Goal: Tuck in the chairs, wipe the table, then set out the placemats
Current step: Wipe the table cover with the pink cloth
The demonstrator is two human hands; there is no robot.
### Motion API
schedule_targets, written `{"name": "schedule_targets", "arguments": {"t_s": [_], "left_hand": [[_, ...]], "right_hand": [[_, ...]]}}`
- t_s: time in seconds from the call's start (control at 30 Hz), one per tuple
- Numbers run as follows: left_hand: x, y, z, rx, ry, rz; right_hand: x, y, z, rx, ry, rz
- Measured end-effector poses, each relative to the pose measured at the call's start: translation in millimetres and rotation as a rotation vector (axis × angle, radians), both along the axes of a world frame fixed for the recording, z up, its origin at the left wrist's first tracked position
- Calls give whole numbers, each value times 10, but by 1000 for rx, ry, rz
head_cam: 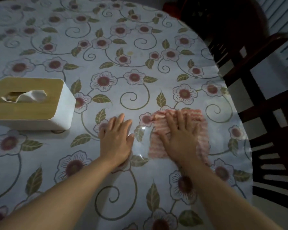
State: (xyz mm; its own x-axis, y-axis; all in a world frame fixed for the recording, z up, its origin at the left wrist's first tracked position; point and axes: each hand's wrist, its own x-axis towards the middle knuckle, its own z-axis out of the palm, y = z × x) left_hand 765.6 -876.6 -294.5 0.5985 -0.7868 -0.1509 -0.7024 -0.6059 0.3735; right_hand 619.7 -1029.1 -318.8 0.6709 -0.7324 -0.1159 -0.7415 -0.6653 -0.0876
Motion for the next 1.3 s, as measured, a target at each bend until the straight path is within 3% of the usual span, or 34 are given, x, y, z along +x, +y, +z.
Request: {"name": "schedule_targets", "arguments": {"t_s": [0.2,0.37,0.47,0.53,0.63,0.7,0.8,0.9,0.97,1.1,1.3], "left_hand": [[-13,-1,-52,-106,28,71],[-31,-54,8,-140,87,153],[-67,-76,-14,-94,59,127],[-138,-97,-31,-59,28,132],[-267,-203,-21,-9,-1,146],[-368,-312,-8,-3,5,94],[-557,-499,-11,-43,25,6],[-741,-721,-25,-103,57,-55],[-827,-876,-52,-96,68,-106],[-960,-1162,-81,-80,37,-165],[-862,-1113,-94,-203,41,-182]], "right_hand": [[98,-57,-5,33,-22,43],[2,887,-42,121,-181,528],[-173,709,-65,72,-171,677],[-302,279,-64,14,-129,499],[-508,-339,-26,-48,-61,13],[-555,-352,7,-39,-63,-143],[-608,174,21,79,-130,65],[-952,540,-15,41,-148,309],[-1185,270,-76,11,-145,222],[-1349,-596,-14,-60,-161,-155],[-1032,-844,-43,-33,-153,-261]]}}
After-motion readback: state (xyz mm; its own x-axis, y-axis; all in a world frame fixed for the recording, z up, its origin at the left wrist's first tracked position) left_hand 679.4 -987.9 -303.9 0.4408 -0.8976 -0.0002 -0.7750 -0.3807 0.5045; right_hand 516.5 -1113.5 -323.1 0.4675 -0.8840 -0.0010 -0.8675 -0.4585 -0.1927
